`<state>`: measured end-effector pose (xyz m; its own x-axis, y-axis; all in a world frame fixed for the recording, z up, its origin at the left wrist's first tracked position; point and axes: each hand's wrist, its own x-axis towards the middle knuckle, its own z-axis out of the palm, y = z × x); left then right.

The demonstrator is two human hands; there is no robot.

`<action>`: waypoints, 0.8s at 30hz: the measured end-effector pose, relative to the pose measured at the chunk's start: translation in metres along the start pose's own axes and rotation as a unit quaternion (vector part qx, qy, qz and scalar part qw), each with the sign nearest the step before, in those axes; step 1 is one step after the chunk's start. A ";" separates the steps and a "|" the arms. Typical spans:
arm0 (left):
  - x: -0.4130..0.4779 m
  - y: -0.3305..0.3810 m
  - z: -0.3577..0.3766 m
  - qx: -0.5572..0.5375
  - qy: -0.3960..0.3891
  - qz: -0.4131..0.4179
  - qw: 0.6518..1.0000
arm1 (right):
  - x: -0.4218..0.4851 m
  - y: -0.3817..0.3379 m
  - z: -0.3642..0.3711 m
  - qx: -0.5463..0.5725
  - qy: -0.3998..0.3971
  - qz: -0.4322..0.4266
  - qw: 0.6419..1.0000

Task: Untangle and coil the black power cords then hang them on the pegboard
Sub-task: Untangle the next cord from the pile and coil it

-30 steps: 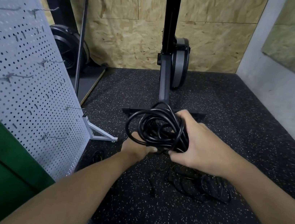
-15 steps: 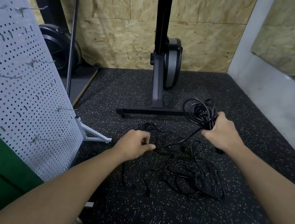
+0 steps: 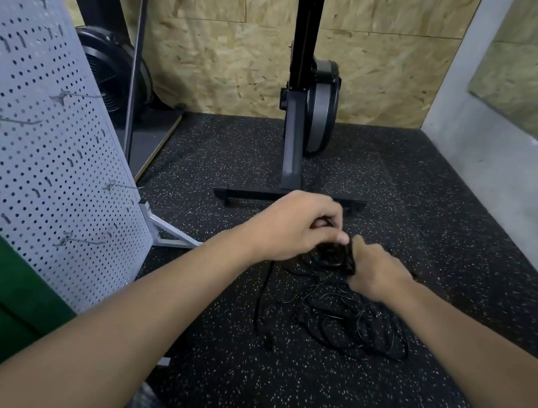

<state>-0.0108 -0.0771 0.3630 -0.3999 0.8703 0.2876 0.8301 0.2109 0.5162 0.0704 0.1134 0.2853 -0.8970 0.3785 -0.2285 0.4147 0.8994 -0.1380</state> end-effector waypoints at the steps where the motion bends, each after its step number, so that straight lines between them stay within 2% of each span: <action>1: 0.003 -0.001 -0.001 -0.006 0.017 0.000 1.000 | -0.001 -0.004 0.002 -0.007 -0.022 -0.025 0.999; 6: 0.007 -0.030 -0.001 -0.046 0.086 -0.067 0.993 | -0.021 -0.020 -0.002 -0.039 -0.049 -0.179 0.982; 12: 0.001 -0.059 -0.001 -0.082 0.077 -0.153 0.982 | -0.048 -0.025 -0.024 0.046 -0.005 -0.260 0.964; 15: 0.000 -0.062 0.003 -0.127 0.052 -0.183 0.973 | -0.059 -0.026 -0.037 0.061 0.023 -0.273 0.960; 19: -0.003 -0.056 0.012 -0.221 0.027 -0.203 0.954 | -0.070 -0.032 -0.053 0.128 0.113 -0.259 0.951; 21: -0.007 -0.052 0.016 -0.195 0.028 -0.174 0.965 | -0.072 -0.031 -0.060 0.164 0.143 -0.214 0.952; 24: -0.012 -0.033 0.019 -0.191 -0.010 -0.190 0.963 | -0.076 -0.033 -0.067 0.192 0.129 -0.178 0.956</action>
<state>-0.0256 -0.0861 0.3271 -0.6355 0.7720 0.0065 0.4211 0.3396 0.8410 0.1148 0.0693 0.3722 -0.9792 0.1498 0.1368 0.0580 0.8529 -0.5188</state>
